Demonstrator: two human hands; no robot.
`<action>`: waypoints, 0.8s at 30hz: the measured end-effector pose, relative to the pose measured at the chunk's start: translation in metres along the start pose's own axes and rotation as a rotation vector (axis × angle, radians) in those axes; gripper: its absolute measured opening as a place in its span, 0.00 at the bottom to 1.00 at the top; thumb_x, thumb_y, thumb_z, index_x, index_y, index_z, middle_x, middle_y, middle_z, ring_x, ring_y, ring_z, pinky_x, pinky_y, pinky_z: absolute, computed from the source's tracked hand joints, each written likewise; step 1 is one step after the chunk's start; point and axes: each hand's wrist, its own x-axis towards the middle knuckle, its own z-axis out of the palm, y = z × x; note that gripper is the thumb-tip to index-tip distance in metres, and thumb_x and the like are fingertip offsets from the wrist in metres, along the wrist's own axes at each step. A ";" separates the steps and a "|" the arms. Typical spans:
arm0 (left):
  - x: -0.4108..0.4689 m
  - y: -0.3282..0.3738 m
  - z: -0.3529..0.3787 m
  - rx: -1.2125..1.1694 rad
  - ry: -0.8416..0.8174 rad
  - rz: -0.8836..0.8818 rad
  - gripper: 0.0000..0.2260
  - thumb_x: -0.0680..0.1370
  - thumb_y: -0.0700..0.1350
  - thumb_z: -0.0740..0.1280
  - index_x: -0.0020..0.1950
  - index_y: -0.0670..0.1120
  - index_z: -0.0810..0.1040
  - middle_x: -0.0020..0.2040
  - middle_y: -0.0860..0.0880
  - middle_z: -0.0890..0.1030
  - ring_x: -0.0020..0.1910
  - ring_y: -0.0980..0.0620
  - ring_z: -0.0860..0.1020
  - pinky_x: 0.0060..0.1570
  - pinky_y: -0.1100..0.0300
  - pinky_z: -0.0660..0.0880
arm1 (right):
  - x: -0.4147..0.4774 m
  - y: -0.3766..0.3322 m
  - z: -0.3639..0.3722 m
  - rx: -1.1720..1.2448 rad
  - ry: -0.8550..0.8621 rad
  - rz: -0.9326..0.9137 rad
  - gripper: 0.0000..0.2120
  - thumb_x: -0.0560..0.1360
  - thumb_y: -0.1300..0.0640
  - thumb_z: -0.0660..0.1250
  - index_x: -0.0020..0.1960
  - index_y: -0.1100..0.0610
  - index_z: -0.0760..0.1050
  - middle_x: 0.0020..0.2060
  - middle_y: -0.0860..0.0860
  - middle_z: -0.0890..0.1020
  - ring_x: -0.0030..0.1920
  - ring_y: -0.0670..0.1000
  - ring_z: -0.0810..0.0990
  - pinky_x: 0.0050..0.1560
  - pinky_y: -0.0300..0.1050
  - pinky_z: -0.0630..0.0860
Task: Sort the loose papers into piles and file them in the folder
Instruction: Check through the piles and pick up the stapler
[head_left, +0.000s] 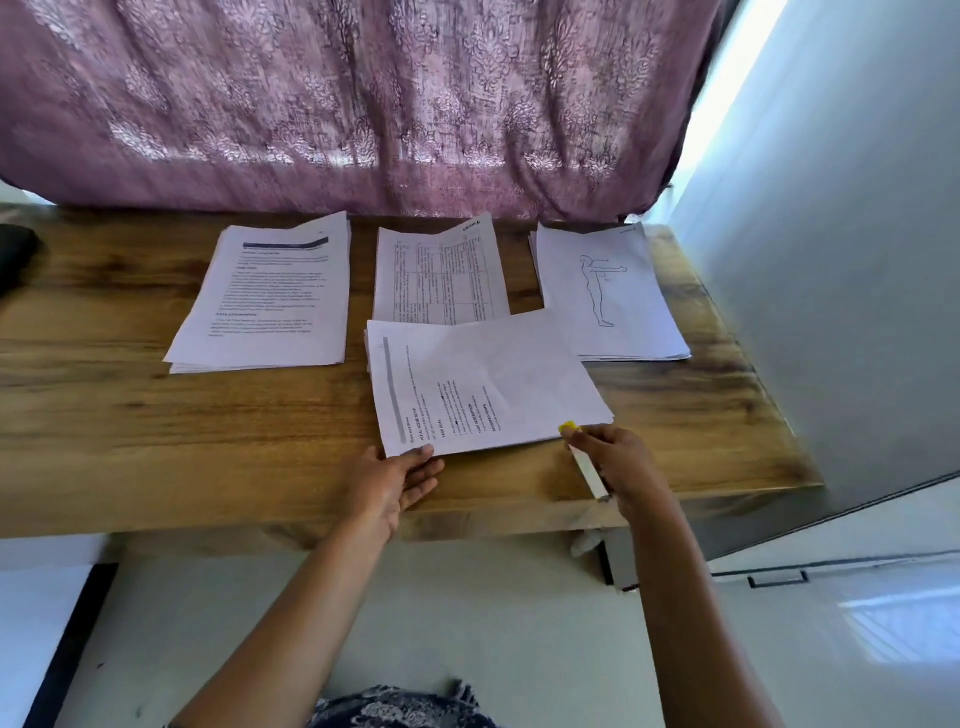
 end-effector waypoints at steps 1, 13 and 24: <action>0.001 -0.002 0.004 0.010 0.019 0.023 0.12 0.75 0.33 0.69 0.55 0.45 0.74 0.44 0.44 0.83 0.32 0.52 0.83 0.28 0.61 0.79 | 0.008 -0.001 -0.016 -0.093 0.105 -0.055 0.16 0.70 0.50 0.75 0.50 0.61 0.80 0.39 0.52 0.81 0.42 0.52 0.79 0.43 0.46 0.75; 0.012 0.005 0.018 -0.142 0.139 0.015 0.09 0.78 0.39 0.67 0.58 0.45 0.73 0.44 0.47 0.80 0.40 0.51 0.79 0.26 0.62 0.79 | 0.089 0.005 -0.099 -0.614 0.634 -0.144 0.19 0.72 0.53 0.71 0.59 0.62 0.76 0.55 0.62 0.80 0.57 0.62 0.76 0.54 0.52 0.71; -0.029 0.049 0.017 0.285 0.039 0.678 0.12 0.80 0.43 0.63 0.63 0.50 0.73 0.57 0.51 0.80 0.55 0.54 0.80 0.48 0.54 0.81 | 0.086 -0.080 0.035 -0.450 0.181 -0.692 0.29 0.74 0.51 0.71 0.71 0.58 0.67 0.68 0.56 0.72 0.69 0.56 0.68 0.65 0.47 0.67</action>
